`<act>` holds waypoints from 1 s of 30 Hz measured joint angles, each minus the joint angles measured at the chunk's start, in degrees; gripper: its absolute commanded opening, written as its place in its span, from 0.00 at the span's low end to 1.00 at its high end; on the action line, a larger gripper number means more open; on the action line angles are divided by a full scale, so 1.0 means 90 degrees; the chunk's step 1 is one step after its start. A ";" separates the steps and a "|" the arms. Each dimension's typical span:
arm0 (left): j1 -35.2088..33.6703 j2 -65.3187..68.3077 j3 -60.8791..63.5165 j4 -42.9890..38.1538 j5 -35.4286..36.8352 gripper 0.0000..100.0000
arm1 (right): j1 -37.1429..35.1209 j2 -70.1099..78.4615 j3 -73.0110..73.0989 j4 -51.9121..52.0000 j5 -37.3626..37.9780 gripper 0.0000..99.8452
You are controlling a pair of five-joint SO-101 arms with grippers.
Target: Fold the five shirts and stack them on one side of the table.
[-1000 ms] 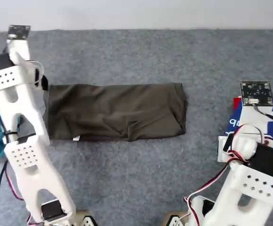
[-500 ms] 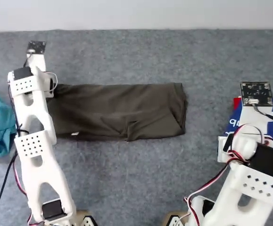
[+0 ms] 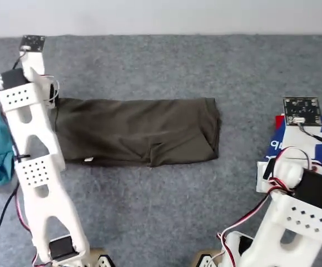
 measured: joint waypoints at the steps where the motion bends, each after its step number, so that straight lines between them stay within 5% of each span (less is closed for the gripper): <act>1: -0.0049 -0.0215 0.0352 0.0000 0.0000 0.24 | 0.0000 0.0000 0.0000 0.0000 0.0000 0.03; 11: -0.0078 -0.1739 0.4376 -0.0459 -0.0567 0.25 | 0.0000 0.0000 0.0000 0.0000 0.0000 0.03; 19: -0.0088 -0.1074 0.4513 -0.1250 -0.0625 0.23 | 0.0000 0.0000 0.0000 0.0000 0.0000 0.03; 30: -0.0020 -0.0654 0.4015 -0.1104 -0.1006 0.01 | 0.0000 0.0000 0.0000 0.0000 0.0000 0.03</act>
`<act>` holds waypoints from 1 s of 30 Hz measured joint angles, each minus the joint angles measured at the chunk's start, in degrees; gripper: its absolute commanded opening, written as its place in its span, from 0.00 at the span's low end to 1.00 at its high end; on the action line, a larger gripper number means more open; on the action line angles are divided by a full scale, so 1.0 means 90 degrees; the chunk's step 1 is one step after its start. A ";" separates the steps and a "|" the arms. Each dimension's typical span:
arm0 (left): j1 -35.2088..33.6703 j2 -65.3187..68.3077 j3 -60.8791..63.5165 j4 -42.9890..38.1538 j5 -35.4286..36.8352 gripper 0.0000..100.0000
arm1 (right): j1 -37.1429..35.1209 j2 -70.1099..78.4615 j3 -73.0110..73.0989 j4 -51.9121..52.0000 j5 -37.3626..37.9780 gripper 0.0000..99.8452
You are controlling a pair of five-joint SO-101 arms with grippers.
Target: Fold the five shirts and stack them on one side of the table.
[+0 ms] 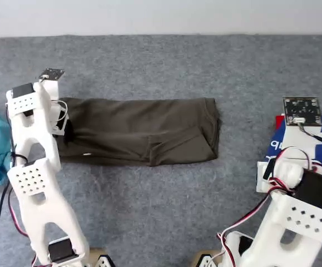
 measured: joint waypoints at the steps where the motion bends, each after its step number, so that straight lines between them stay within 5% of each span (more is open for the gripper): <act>1: 0.0000 0.0039 -0.0039 0.0020 -0.0039 0.01 | 0.0000 0.0000 0.0000 0.0000 0.0000 0.03; 15: 0.0391 -0.0527 -0.0156 0.0733 -0.0049 0.01 | 0.0000 0.0000 0.0000 0.0000 0.0000 0.03; 30: 0.3116 -0.2911 0.0518 0.1114 0.1065 0.01 | 0.0000 0.0000 0.0000 0.0000 0.0000 0.03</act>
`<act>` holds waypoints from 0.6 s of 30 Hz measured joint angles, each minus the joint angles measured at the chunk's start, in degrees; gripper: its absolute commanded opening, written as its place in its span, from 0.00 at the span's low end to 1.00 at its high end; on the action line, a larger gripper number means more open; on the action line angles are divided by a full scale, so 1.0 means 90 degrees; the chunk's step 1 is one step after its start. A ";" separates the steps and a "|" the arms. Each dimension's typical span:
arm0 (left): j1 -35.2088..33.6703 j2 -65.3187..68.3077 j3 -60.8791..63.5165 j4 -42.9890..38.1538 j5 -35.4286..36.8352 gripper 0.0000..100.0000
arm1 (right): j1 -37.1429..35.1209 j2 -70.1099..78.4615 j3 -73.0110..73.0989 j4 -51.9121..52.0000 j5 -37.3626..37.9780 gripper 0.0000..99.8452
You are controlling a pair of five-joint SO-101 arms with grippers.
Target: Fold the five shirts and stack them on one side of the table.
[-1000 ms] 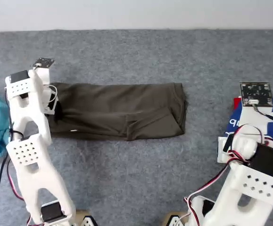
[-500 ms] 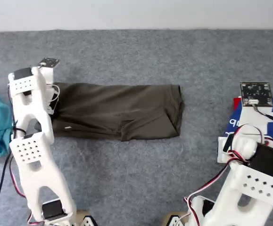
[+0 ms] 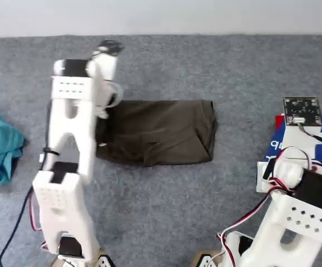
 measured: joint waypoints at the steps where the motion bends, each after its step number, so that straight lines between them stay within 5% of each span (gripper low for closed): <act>1: 0.0254 -0.0078 0.0000 0.0000 0.0098 0.01 | 0.0000 0.0000 0.0000 0.0000 0.0000 0.03; 11: 0.2354 -0.0088 0.0068 -0.0508 0.0537 0.01 | 0.0000 -0.0010 0.0117 0.0000 0.0000 0.03; 18: 0.2852 0.0947 -0.0361 -0.0918 0.0576 0.01 | 0.0000 -0.0010 0.0469 0.0000 0.0000 0.03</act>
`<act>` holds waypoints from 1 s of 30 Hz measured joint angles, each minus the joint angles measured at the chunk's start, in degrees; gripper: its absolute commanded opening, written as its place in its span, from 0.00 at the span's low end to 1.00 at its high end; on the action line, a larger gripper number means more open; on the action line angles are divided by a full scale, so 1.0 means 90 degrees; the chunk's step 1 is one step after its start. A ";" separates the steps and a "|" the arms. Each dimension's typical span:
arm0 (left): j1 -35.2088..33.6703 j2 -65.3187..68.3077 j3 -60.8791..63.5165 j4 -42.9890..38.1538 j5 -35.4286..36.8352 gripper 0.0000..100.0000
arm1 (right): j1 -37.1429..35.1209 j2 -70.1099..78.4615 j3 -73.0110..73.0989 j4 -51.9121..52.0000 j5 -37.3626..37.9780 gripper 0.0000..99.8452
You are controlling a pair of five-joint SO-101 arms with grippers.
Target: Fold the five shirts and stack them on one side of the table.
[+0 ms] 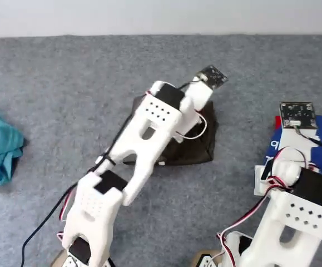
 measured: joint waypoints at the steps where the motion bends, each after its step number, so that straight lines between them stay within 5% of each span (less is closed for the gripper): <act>1: 0.0010 0.0156 -0.0234 0.0000 0.0000 0.01 | 0.0000 0.0000 0.0020 0.0000 0.0000 0.03; 8: 0.0186 0.1192 -0.2022 0.0342 0.0029 0.02 | 0.0000 0.0000 0.0020 -0.0020 0.0000 0.03; 13: 0.0322 0.1836 -0.3126 0.0733 0.0010 0.17 | 0.0000 0.0000 0.0020 -0.0029 0.0000 0.03; 19: 0.0234 0.1954 -0.4210 0.0918 0.0293 0.19 | 0.0000 0.0000 0.0020 -0.0029 0.0000 0.03; 26: -0.0508 0.1514 -0.3663 0.0918 0.0361 0.02 | 0.0000 0.0000 0.0020 -0.0029 0.0000 0.03; 30: -0.0742 0.1094 -0.2403 0.0918 0.0186 0.01 | 0.0000 0.0000 0.0020 -0.0039 0.0000 0.03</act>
